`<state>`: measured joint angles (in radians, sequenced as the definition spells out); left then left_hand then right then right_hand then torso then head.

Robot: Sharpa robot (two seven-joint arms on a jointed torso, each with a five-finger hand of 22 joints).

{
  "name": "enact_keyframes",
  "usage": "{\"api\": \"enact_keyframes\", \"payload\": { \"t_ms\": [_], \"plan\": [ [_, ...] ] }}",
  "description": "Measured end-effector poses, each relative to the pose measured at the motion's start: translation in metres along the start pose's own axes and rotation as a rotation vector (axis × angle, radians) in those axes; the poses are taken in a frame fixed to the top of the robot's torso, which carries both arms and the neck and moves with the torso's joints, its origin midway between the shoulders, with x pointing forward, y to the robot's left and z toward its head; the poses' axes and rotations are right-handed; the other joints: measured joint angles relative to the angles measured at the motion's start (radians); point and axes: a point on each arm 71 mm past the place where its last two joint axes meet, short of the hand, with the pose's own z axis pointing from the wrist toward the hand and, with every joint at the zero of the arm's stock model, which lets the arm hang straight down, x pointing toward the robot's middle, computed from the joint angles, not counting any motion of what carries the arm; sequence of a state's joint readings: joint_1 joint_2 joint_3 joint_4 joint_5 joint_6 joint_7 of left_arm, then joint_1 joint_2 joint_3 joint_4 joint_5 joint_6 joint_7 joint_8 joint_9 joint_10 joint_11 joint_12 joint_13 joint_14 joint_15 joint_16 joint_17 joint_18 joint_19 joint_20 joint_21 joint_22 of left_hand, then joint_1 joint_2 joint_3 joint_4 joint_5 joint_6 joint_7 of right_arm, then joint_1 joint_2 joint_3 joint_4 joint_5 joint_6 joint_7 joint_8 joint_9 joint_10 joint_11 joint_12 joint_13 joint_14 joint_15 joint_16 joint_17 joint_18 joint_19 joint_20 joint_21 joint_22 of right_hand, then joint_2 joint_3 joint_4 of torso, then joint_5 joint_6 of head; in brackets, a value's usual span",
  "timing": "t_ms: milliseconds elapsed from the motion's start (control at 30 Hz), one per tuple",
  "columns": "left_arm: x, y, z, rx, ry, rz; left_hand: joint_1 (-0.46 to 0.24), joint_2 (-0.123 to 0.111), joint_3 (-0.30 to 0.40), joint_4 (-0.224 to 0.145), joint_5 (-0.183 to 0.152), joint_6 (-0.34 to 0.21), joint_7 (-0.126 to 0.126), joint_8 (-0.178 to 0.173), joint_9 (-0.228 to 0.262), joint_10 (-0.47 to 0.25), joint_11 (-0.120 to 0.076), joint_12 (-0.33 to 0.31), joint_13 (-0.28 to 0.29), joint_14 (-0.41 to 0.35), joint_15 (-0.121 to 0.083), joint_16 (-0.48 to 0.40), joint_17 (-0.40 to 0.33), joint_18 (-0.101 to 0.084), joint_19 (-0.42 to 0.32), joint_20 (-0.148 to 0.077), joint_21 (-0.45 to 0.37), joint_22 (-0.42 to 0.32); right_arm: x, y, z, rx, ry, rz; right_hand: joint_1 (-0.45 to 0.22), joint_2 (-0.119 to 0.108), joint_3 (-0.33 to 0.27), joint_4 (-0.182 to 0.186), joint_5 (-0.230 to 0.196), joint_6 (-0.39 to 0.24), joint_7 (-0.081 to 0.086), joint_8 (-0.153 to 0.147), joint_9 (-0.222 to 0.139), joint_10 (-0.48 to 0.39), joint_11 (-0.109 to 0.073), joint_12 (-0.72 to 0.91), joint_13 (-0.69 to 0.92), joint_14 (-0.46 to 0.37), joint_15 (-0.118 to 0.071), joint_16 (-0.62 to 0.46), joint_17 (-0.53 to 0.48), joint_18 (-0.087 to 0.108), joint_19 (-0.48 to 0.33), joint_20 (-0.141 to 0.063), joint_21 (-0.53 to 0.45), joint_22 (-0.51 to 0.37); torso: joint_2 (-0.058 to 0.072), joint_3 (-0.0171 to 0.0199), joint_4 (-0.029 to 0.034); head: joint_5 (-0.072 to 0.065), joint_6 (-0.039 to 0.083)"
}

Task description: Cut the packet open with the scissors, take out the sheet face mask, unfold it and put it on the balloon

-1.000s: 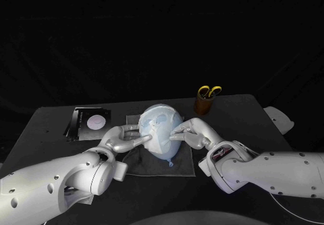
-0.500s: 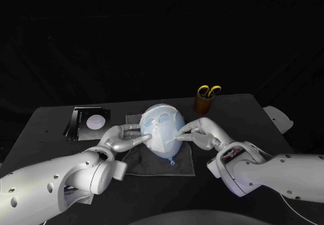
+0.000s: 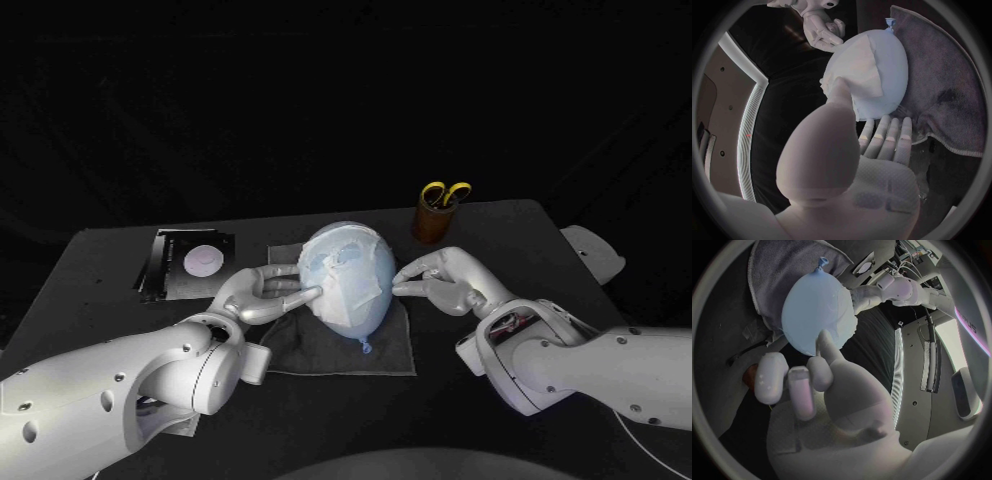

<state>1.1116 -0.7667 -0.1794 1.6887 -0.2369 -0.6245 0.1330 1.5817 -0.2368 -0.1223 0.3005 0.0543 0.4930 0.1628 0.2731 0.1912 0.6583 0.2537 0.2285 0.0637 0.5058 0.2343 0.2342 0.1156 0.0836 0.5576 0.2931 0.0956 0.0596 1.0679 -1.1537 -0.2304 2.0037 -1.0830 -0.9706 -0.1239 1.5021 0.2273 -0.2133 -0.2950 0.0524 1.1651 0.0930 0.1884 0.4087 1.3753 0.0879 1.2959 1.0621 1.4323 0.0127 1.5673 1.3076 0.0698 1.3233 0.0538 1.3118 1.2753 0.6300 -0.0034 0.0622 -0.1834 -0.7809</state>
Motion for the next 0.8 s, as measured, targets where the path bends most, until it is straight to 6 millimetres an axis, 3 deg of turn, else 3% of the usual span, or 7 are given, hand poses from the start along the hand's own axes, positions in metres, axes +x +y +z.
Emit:
{"api": "enact_keyframes", "payload": {
  "t_ms": [300, 400, 467, 533, 600, 700, 800],
  "plan": [
    [0.0003, 0.0, 0.0002, 0.0, 0.002, 0.0, 0.0, 0.0, 0.0, 0.0, 0.0, 0.0, 0.0, 0.0, -0.002, 0.0, 0.0, -0.005, 0.0, 0.0, 0.0, -0.006, -0.001, 0.0, 0.0, 0.0, 0.0, 0.0, -0.006, -0.0036, 0.0, 0.013, -0.013, -0.007, 0.0, 0.0, 0.006, 0.0, -0.001, 0.0, 0.0, 0.0, 0.0, 0.0, 0.0, 0.0, 0.0, 0.0, 0.0, 0.0, 0.001, 0.0, 0.007, 0.0, 0.0, 0.002, 0.0, 0.0001, 0.0002, -0.001, 0.001],
    [0.0006, -0.0001, 0.0003, 0.0, 0.003, 0.0, 0.0, 0.0, 0.0, 0.0, 0.0, 0.0, 0.0, 0.0, -0.002, 0.0, 0.0, -0.005, 0.0, 0.0, 0.0, -0.006, -0.001, 0.0, 0.0, 0.0, 0.0, 0.0, -0.0065, -0.0036, 0.0001, 0.015, -0.013, -0.004, -0.001, 0.001, 0.011, 0.002, 0.034, 0.0, 0.0, -0.001, 0.0, 0.0, 0.0, 0.0, -0.008, 0.0, 0.0, -0.001, 0.001, 0.0, 0.007, 0.0, 0.0, -0.003, 0.0, 0.0, 0.0002, -0.001, 0.001],
    [0.0008, 0.0, 0.0005, 0.0, 0.003, 0.0, 0.0, 0.0, 0.0, 0.0, 0.0, 0.0, 0.0, 0.0, -0.002, 0.0, 0.0, -0.005, 0.0, 0.0, 0.0, -0.006, -0.001, 0.0, 0.0, 0.0, 0.0, 0.0, -0.0063, -0.0033, 0.0002, 0.018, -0.012, 0.004, -0.041, 0.012, -0.001, 0.012, 0.098, -0.014, -0.008, -0.015, 0.003, 0.0, 0.0, 0.0, -0.009, 0.0, 0.0, -0.001, 0.001, 0.007, 0.003, 0.004, 0.0, -0.006, 0.0, 0.0, 0.0003, -0.001, 0.001],
    [0.0009, 0.0, 0.0006, 0.0, 0.003, 0.0, 0.0, 0.0, 0.0, 0.0, 0.0, 0.0, 0.0, 0.0, -0.002, 0.0, 0.0, -0.005, 0.0, 0.0, 0.0, -0.006, -0.001, 0.0, 0.0, 0.0, 0.0, 0.0, -0.0054, -0.0025, 0.0002, 0.02, -0.009, 0.013, -0.102, -0.005, -0.033, 0.024, 0.118, -0.04, -0.002, -0.035, 0.012, 0.0, 0.0, 0.0, -0.009, 0.0, 0.0, -0.001, 0.001, 0.014, 0.0, 0.008, -0.003, -0.007, 0.0, 0.0, 0.0005, 0.0, 0.001],
    [0.001, -0.0001, 0.0007, 0.0, 0.004, 0.0, 0.0, 0.0, 0.0, 0.0, 0.0, 0.0, 0.0, 0.0, -0.002, 0.0, 0.0, -0.005, 0.0, 0.0, 0.0, -0.006, -0.001, 0.0, 0.0, 0.0, 0.0, 0.0, -0.0036, -0.0006, 0.0, 0.019, -0.004, 0.026, -0.16, -0.032, -0.067, 0.036, 0.1, -0.068, 0.01, -0.058, -0.002, 0.0, 0.0, 0.0, -0.009, 0.0, 0.0, -0.001, 0.001, 0.015, -0.002, 0.01, -0.005, -0.009, 0.0, 0.0, 0.0006, 0.0, 0.002],
    [0.001, -0.0001, 0.0008, 0.0, 0.004, 0.0, 0.0, 0.0, 0.0, 0.0, 0.0, 0.0, 0.0, 0.0, -0.002, 0.0, 0.0, -0.005, 0.0, 0.0, 0.0, -0.006, -0.001, 0.0, 0.0, 0.0, 0.0, 0.0, -0.0005, 0.003, -0.0006, 0.015, 0.006, 0.043, -0.197, -0.053, -0.1, 0.044, 0.09, -0.097, 0.024, -0.082, -0.012, 0.0, 0.0, 0.0, -0.009, 0.0, -0.001, -0.001, 0.0, 0.022, -0.002, 0.02, -0.013, -0.011, 0.0, 0.0, 0.0007, 0.0, 0.002],
    [0.0011, -0.0001, 0.0008, 0.0, 0.005, -0.001, 0.0, 0.0, 0.0, 0.0, 0.0, 0.0, 0.0, 0.0, -0.002, 0.0, 0.0, -0.005, 0.0, 0.0, 0.0, -0.006, -0.001, 0.0, 0.0, 0.0, 0.0, 0.0, 0.0014, 0.0054, -0.0012, 0.012, 0.012, 0.055, -0.214, -0.063, -0.115, 0.048, 0.09, -0.103, 0.03, -0.086, -0.013, 0.0, 0.0, 0.0, -0.009, 0.0, -0.001, -0.004, 0.0, 0.022, -0.004, 0.022, -0.013, -0.015, 0.0, -0.0005, 0.001, -0.001, 0.002]
  ]
}}
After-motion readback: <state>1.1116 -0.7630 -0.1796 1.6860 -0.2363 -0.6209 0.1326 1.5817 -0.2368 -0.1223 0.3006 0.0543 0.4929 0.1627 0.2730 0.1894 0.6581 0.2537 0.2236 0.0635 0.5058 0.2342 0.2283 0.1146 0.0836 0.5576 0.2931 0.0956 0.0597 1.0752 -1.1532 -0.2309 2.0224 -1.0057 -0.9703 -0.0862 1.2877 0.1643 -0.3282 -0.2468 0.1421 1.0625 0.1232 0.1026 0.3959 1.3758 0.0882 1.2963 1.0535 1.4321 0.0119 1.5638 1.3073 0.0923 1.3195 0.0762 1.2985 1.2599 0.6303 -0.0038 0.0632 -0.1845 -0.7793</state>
